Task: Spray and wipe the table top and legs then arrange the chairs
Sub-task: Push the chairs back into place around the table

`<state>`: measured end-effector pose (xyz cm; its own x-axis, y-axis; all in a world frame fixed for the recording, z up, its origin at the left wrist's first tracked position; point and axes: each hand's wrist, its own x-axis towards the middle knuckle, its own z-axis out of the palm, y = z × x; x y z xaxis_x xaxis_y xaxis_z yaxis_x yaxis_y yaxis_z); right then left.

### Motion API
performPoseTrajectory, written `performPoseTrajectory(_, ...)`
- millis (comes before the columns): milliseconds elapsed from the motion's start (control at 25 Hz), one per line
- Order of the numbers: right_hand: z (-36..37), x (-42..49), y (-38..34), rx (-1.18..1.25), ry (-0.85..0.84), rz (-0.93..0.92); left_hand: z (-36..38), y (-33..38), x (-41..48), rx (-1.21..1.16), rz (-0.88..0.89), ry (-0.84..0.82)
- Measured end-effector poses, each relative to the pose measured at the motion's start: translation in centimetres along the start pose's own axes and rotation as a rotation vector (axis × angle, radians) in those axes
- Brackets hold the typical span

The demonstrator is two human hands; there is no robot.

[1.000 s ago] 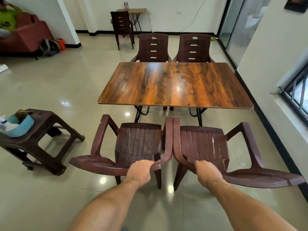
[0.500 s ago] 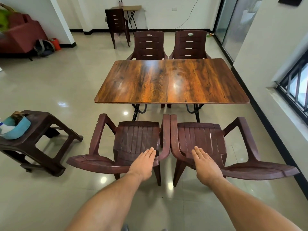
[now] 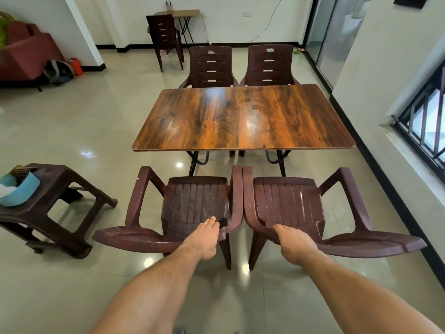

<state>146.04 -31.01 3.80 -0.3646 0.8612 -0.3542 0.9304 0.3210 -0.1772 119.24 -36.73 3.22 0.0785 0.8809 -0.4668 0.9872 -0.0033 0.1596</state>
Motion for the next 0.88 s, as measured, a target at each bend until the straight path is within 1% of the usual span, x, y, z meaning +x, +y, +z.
performPoseTrajectory(120, -0.1, 0.2, 0.2, 0.036, 0.006, -0.039, 0.0, 0.0, 0.0, 0.015, -0.014, -0.013)
performPoseTrajectory(200, -0.1, 0.3, 0.4, -0.004, -0.004, -0.078, 0.2, -0.1, 0.0, 0.032, -0.015, -0.011)
performPoseTrajectory(280, 0.1, 0.2, 0.4, -0.049, 0.025, -0.079, 0.4, 0.0, 0.1, 0.034, -0.03, 0.039)
performPoseTrajectory(400, 0.6, 0.2, 0.3, -0.065, 0.116, -0.039, 0.9, 0.4, 0.6, 0.014, -0.085, 0.184)
performPoseTrajectory(440, 0.7, 0.3, 0.2, -0.075, 0.12, -0.029, 1.0, 0.4, 0.6, 0.01, -0.095, 0.207)
performPoseTrajectory(560, 0.1, 0.6, -0.5, -0.069, 0.127, -0.014, 0.8, 0.0, 0.8, -0.006, -0.085, 0.207)
performPoseTrajectory(720, -1.9, 2.7, -3.8, -0.067, 0.184, -0.08, -1.4, -1.5, 1.0, -0.036, -0.101, 0.26)
performPoseTrajectory(880, -2.8, 6.7, -10.6, -0.058, 0.197, -0.191, -3.4, -6.4, 0.5, -0.06, -0.087, 0.334)
